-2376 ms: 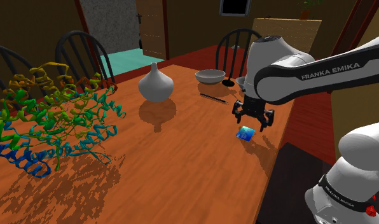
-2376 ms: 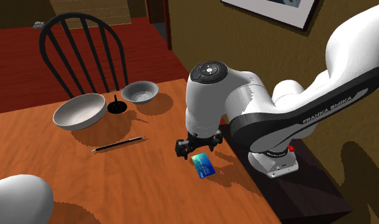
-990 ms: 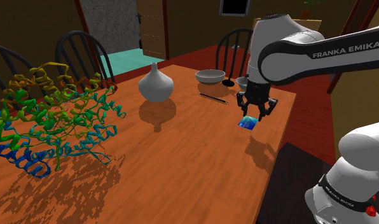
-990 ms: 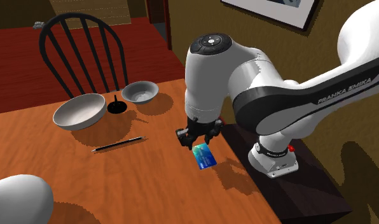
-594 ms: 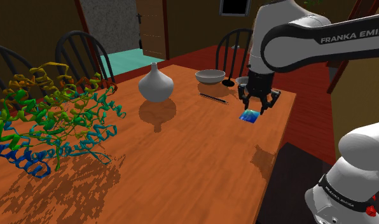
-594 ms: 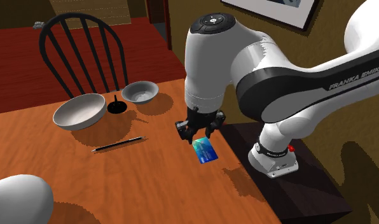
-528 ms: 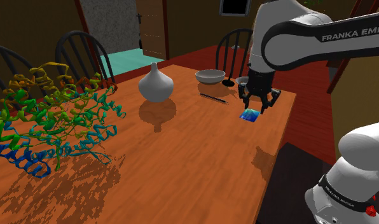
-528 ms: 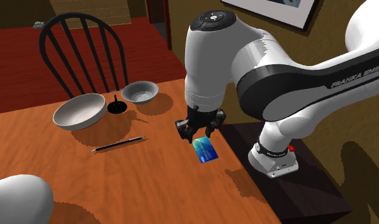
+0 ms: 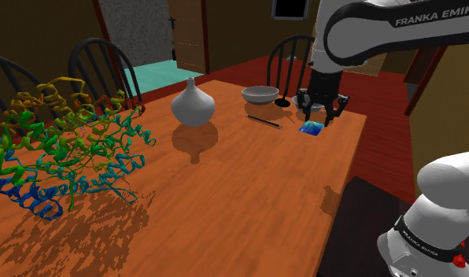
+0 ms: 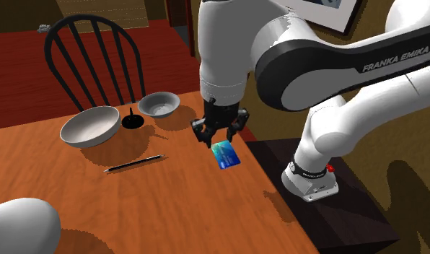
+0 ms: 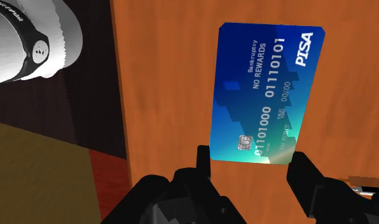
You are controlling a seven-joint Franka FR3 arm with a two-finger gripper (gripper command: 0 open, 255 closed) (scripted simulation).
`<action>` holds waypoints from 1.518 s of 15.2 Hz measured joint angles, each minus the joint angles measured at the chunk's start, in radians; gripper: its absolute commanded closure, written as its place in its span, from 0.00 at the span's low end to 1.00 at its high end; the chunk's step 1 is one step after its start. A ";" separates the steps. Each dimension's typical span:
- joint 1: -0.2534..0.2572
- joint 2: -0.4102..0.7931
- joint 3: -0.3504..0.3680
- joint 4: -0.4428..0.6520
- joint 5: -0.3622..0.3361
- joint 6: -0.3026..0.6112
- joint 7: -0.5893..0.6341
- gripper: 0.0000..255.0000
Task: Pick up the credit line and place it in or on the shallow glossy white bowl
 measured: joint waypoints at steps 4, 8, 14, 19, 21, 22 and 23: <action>-0.064 0.082 -0.040 0.032 -0.056 0.048 -0.064 1.00; -0.126 0.180 -0.072 0.086 -0.112 0.091 -0.117 1.00; -0.216 0.364 -0.104 0.225 -0.202 0.131 -0.176 1.00; -0.271 0.512 -0.127 0.346 -0.271 0.152 -0.213 1.00; -0.288 0.573 -0.134 0.408 -0.298 0.148 -0.224 1.00; -0.297 0.616 -0.137 0.454 -0.316 0.141 -0.228 1.00; -0.305 0.646 -0.142 0.479 -0.329 0.144 -0.235 1.00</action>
